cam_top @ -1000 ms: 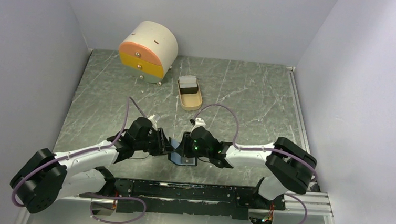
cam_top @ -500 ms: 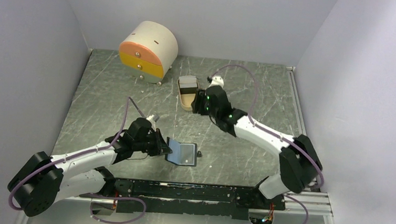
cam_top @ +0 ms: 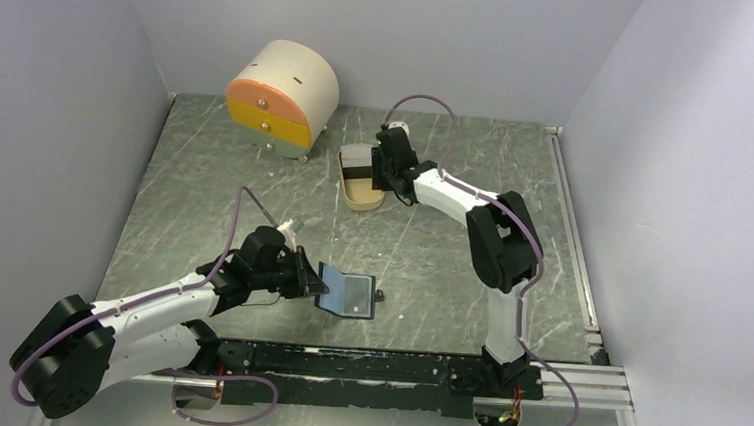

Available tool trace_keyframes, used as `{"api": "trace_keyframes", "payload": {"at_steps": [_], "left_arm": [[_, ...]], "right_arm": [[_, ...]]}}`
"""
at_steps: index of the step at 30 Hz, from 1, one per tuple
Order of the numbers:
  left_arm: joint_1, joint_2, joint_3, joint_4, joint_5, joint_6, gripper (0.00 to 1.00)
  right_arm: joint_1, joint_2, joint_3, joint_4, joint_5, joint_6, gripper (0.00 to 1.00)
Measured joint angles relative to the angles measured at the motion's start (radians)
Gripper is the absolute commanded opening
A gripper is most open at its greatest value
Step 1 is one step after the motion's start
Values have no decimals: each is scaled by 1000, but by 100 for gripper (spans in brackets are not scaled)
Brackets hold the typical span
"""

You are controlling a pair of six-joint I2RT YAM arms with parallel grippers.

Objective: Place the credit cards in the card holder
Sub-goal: Move the storage box to the center of the board.

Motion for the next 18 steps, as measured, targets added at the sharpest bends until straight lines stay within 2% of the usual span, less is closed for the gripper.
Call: {"api": "trace_keyframes", "payload": {"at_steps": [4,8,10,18], "left_arm": [[0,0,0,3,6,6,9],[0,-3,0,-1,6,10,9],[0,-10,0,-4,6,10,9],[0,-43,0,-11,6,10,9]], "right_arm": [[-10,86,43,-36,-15,-3,40],[-10,119,56,-69,-17,-2,26],[-10,121,57,-76,-21,2,21],[-10,115,50,-72,-36,31,18]]}}
